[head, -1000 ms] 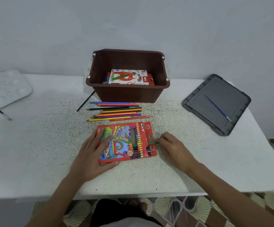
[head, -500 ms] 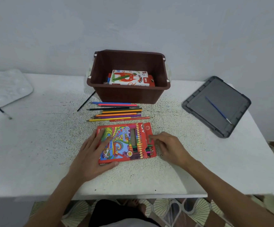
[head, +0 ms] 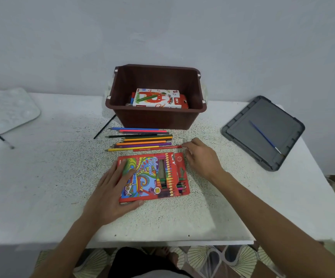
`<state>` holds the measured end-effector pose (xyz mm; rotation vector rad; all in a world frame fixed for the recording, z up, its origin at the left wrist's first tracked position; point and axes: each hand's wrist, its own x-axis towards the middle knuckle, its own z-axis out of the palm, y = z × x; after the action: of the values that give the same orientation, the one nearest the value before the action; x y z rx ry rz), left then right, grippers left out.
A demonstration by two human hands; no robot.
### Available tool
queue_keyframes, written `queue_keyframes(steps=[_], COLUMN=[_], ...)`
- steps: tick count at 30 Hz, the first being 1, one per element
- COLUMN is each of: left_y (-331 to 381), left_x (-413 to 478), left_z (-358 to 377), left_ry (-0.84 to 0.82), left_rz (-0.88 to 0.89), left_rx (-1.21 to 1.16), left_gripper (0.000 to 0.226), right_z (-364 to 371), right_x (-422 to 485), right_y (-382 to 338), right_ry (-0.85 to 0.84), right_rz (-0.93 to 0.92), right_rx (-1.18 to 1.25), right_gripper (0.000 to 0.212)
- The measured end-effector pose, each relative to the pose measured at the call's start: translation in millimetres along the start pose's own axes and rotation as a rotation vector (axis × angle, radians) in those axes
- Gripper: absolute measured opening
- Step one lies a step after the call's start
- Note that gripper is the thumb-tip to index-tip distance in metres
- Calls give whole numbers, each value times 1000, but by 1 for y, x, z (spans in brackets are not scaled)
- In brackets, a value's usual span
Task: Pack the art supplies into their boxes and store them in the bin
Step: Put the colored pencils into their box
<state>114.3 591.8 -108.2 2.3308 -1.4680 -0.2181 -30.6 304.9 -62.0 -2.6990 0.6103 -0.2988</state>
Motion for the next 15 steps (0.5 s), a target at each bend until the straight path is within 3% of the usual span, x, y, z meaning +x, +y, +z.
queue_keyframes(steps=[6,15], left_y=[1,0], left_x=[0,1], left_z=[0,-1], left_ry=[1,3], left_rz=[4,-3], left_rx=[-9,-10], left_gripper=[97,96], right_z=[6,5], right_x=[16,17], right_y=[-6,-5], right_ry=[-85,-83], right_rz=[-25,3], right_rx=[-100,-169], right_gripper=[30,26])
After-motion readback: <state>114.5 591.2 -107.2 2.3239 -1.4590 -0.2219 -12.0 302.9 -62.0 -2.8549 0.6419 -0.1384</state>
